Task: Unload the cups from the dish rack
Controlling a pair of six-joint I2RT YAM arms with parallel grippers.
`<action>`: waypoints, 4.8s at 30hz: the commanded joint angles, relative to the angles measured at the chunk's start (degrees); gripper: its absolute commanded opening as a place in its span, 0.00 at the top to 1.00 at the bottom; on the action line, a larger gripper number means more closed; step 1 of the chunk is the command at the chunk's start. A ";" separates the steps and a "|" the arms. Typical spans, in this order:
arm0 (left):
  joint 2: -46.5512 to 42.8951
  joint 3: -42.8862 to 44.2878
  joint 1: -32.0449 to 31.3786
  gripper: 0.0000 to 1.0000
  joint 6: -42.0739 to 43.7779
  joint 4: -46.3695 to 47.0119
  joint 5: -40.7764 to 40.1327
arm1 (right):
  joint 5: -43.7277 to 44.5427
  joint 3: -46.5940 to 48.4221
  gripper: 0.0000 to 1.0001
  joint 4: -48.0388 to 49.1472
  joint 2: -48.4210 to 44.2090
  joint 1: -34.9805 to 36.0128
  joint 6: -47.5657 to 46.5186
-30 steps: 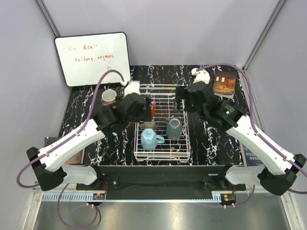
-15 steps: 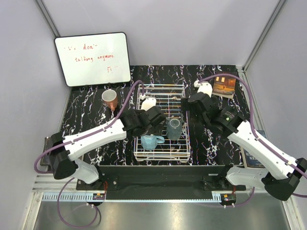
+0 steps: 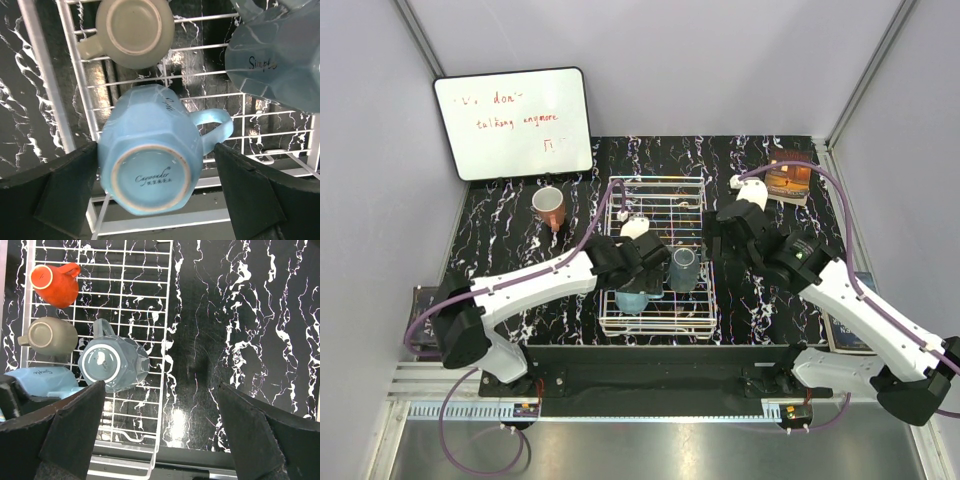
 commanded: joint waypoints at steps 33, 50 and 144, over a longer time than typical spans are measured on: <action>4.20 -8.33 -0.35 0.01 0.84 8.80 1.41 | -1.60 -3.10 0.00 -0.01 -1.50 0.43 0.54; -5.55 -3.16 -0.35 0.01 1.19 0.63 -2.54 | -5.10 -2.49 0.00 2.27 2.98 0.43 -0.52; -38.53 -24.16 10.11 0.01 1.19 56.00 20.48 | -70.32 -27.01 1.00 88.04 -4.05 -24.53 46.41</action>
